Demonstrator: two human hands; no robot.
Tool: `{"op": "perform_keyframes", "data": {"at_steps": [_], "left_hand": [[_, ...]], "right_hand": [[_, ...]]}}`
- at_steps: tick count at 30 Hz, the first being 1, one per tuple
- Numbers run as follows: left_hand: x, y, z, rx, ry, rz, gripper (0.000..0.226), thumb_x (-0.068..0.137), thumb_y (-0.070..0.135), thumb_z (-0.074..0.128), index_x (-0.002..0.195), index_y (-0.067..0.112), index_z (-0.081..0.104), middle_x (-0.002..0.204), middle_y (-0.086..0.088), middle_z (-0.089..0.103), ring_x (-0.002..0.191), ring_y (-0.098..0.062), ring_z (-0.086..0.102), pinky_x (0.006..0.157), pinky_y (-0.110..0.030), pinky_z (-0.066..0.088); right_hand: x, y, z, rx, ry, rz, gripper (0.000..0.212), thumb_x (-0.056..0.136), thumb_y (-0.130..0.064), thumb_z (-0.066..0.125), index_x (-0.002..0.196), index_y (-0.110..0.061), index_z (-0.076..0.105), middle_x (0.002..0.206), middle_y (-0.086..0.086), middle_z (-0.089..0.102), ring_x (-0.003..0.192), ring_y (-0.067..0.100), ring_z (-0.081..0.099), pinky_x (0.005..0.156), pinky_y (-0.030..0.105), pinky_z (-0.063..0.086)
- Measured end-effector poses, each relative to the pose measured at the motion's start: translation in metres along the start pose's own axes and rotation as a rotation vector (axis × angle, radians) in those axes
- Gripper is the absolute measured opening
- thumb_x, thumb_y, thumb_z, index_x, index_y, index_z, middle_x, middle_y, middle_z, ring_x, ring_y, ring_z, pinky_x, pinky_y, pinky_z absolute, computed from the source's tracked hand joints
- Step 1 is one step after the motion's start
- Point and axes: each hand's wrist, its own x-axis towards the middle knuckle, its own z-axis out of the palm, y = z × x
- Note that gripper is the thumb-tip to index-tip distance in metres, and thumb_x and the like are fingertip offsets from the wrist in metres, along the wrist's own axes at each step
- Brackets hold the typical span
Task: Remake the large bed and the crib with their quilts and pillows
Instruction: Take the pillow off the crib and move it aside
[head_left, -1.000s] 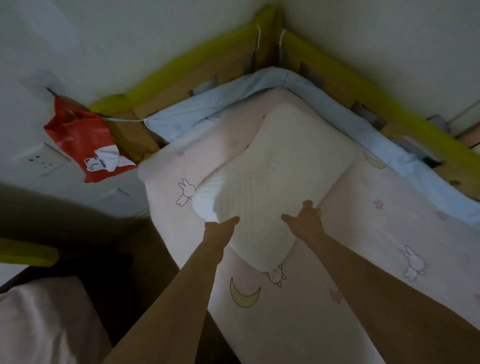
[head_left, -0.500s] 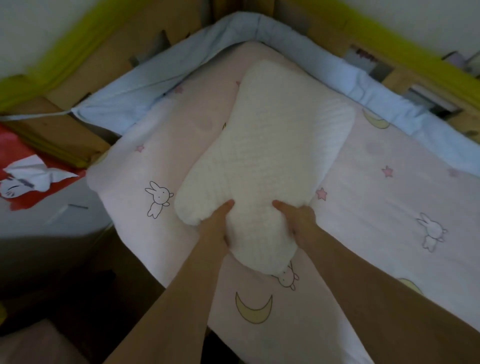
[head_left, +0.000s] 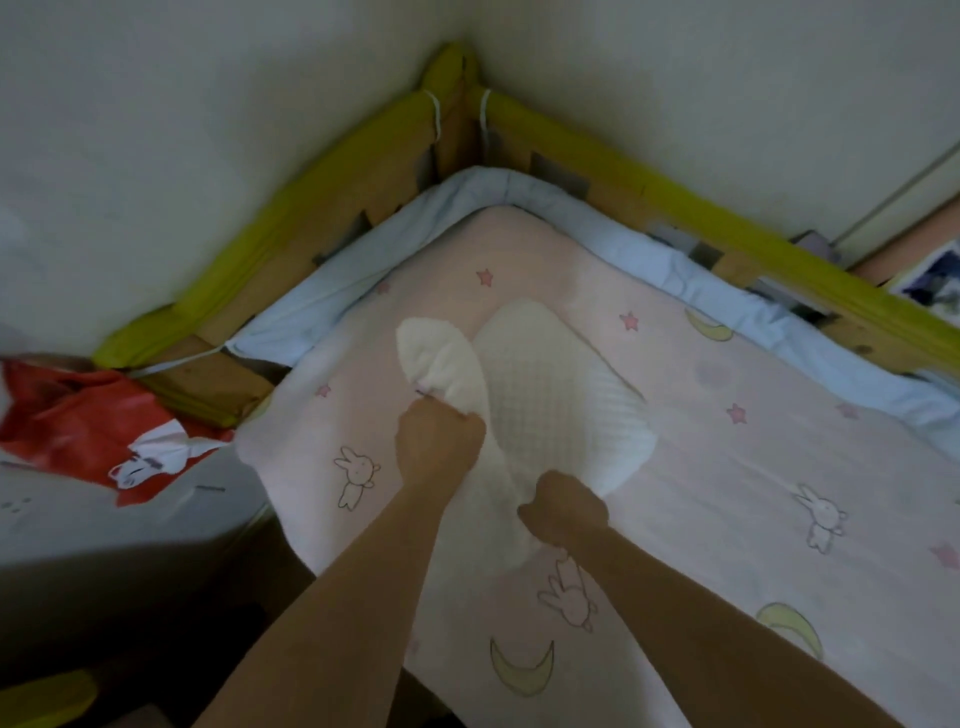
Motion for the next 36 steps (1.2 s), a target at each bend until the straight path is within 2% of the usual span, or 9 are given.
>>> {"op": "perform_keyframes", "data": {"at_steps": [3, 6, 10, 15, 18, 21, 25, 32, 36], "left_hand": [[0.019, 0.011, 0.037, 0.039, -0.078, 0.012, 0.034, 0.084, 0.026, 0.058, 0.108, 0.002, 0.062, 0.097, -0.011, 0.064, 0.097, -0.031, 0.063, 0.069, -0.024, 0.039], [0.037, 0.003, 0.079, 0.038, -0.150, 0.011, 0.046, 0.082, 0.031, 0.056, 0.124, 0.010, 0.058, 0.116, -0.012, 0.065, 0.107, -0.031, 0.061, 0.075, -0.023, 0.040], [0.059, -0.009, 0.126, 0.112, -0.157, 0.115, 0.051, 0.079, 0.041, 0.039, 0.116, 0.017, 0.064, 0.113, -0.006, 0.067, 0.103, -0.025, 0.062, 0.065, -0.013, 0.025], [0.075, 0.008, 0.122, 0.107, -0.176, 0.047, 0.041, 0.087, 0.025, 0.060, 0.123, 0.004, 0.056, 0.119, -0.017, 0.063, 0.111, -0.035, 0.058, 0.083, -0.028, 0.042], [0.076, 0.008, 0.117, 0.114, -0.226, 0.037, 0.046, 0.087, 0.024, 0.061, 0.127, 0.003, 0.053, 0.125, -0.017, 0.060, 0.115, -0.034, 0.056, 0.085, -0.028, 0.041], [0.066, 0.006, 0.111, 0.080, -0.256, 0.010, 0.059, 0.084, 0.035, 0.060, 0.132, 0.004, 0.048, 0.130, -0.016, 0.056, 0.118, -0.035, 0.053, 0.084, -0.026, 0.038], [0.038, -0.001, 0.097, 0.047, -0.240, -0.030, 0.055, 0.087, 0.030, 0.060, 0.135, 0.005, 0.046, 0.127, -0.017, 0.058, 0.115, -0.036, 0.055, 0.083, -0.029, 0.040], [-0.028, -0.002, 0.027, 0.289, -0.274, 0.190, 0.035, 0.087, 0.024, 0.058, 0.112, 0.000, 0.057, 0.096, -0.013, 0.057, 0.080, -0.025, 0.050, 0.069, -0.027, 0.037], [-0.083, 0.033, 0.002, 0.382, -0.358, 0.437, 0.022, 0.084, 0.021, 0.059, 0.090, 0.000, 0.062, 0.086, -0.010, 0.059, 0.081, -0.027, 0.059, 0.061, -0.025, 0.038]], "right_hand": [[0.049, 0.018, -0.048, 0.086, 0.347, -0.128, 0.030, 0.096, -0.033, 0.047, 0.114, -0.011, 0.055, 0.115, 0.007, 0.058, 0.105, 0.024, 0.057, 0.084, 0.030, 0.043], [0.109, 0.039, -0.077, 0.044, 0.456, -0.188, 0.055, 0.091, -0.043, 0.056, 0.132, -0.010, 0.041, 0.128, 0.013, 0.047, 0.117, 0.031, 0.049, 0.097, 0.040, 0.041], [0.184, 0.047, -0.085, 0.089, 0.326, -0.140, 0.092, 0.081, -0.059, 0.062, 0.147, -0.009, 0.022, 0.148, 0.015, 0.031, 0.135, 0.034, 0.033, 0.110, 0.046, 0.030], [0.208, 0.038, -0.053, 0.231, 0.328, -0.078, 0.092, 0.074, -0.070, 0.059, 0.136, -0.008, 0.033, 0.135, 0.015, 0.047, 0.123, 0.034, 0.047, 0.101, 0.043, 0.038], [0.205, 0.038, -0.056, 0.330, 0.148, -0.034, 0.107, 0.062, -0.073, 0.068, 0.139, -0.008, 0.033, 0.136, 0.012, 0.049, 0.122, 0.032, 0.051, 0.098, 0.043, 0.043], [0.186, 0.030, -0.058, 0.179, -0.015, -0.056, 0.085, 0.066, -0.065, 0.070, 0.132, -0.015, 0.049, 0.127, 0.006, 0.057, 0.111, 0.026, 0.057, 0.086, 0.036, 0.045], [0.138, 0.026, -0.046, 0.205, 0.112, -0.093, 0.048, 0.078, -0.040, 0.068, 0.116, -0.012, 0.059, 0.112, 0.008, 0.064, 0.101, 0.027, 0.062, 0.084, 0.035, 0.051], [-0.001, 0.074, -0.033, 0.309, 0.325, -0.037, 0.041, 0.083, -0.037, 0.064, 0.114, -0.013, 0.055, 0.092, 0.002, 0.058, 0.094, 0.028, 0.062, 0.071, 0.031, 0.045], [-0.097, 0.125, -0.034, 0.378, 0.479, 0.081, 0.039, 0.085, -0.033, 0.062, 0.118, -0.012, 0.057, 0.105, 0.009, 0.066, 0.098, 0.033, 0.062, 0.073, 0.032, 0.046]]}}
